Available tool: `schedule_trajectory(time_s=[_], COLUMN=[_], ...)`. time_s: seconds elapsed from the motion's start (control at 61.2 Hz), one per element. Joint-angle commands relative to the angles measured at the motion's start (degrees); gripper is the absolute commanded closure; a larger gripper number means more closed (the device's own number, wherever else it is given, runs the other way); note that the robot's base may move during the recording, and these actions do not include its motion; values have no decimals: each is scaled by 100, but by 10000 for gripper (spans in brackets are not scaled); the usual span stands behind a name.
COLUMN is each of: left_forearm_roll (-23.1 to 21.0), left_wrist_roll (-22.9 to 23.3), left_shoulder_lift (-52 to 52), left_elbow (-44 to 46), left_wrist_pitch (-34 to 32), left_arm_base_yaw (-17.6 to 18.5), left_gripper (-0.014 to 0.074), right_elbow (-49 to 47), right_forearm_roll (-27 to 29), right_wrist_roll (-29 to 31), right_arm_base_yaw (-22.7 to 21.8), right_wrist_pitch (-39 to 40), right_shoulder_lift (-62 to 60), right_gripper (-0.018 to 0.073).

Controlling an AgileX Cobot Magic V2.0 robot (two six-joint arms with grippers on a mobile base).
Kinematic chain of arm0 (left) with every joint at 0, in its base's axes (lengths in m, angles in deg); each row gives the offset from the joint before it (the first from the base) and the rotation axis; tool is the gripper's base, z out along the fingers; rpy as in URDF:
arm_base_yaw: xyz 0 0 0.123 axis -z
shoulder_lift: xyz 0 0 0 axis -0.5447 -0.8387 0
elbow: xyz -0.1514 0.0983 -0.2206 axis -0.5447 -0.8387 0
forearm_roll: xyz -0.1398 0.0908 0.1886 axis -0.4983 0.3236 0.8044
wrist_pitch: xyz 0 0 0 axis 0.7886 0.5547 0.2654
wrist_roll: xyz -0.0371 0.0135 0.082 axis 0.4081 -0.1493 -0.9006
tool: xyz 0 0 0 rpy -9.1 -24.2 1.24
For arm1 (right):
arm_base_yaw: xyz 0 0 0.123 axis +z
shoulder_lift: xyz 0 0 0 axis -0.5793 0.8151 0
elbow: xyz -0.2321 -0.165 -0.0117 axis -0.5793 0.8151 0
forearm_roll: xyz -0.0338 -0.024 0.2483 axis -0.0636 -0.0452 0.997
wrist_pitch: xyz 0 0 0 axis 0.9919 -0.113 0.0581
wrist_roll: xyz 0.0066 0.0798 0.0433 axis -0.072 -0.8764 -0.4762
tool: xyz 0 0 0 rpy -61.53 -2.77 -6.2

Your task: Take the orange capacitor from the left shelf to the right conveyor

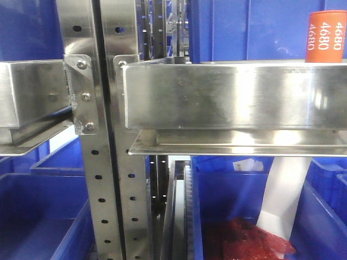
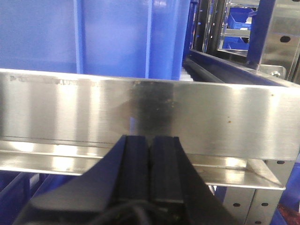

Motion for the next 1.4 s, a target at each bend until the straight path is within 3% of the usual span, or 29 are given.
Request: schedule_trajectory(time_s=[0.0, 0.147, 0.294, 0.392, 0.523, 0.621, 0.784, 0.996, 1.388], left_forearm_roll=[-10, -10, -10, -10, -10, -10, -10, -10, -10], left_wrist_roll=[8, 8, 8, 8, 8, 8, 8, 8, 8], left_shoulder_lift=[65, 65, 65, 65, 65, 65, 65, 65, 65], left_elbow=[27, 27, 27, 27, 27, 27, 27, 27, 27], left_wrist_pitch=[-495, -495, -495, -495, -495, -495, -495, -495, -495], left_arm_base_yaw=[49, 49, 49, 49, 39, 39, 39, 39, 39], left_gripper=[723, 723, 723, 723, 723, 723, 723, 723, 723], right_elbow=[-490, -1755, -2636, -2957, -3084, -3099, -3103, -3363, -3883], right_forearm_roll=[0, 0, 0, 0, 0, 0, 0, 0, 0], right_wrist_roll=[-1, -1, -1, -1, -1, -1, -1, -1, -7], right_arm_base_yaw=[4, 4, 4, 35, 338, 612, 999, 1326, 1352], right_wrist_pitch=[387, -714, -959, -964, -944, -861, -553, 611, 2325], right_shoulder_lift=[-47, 554, 1442, 1945, 2526, 2923, 3654, 4704, 6720], right_gripper=[503, 503, 462, 318, 48, -79, -64, -64, -64])
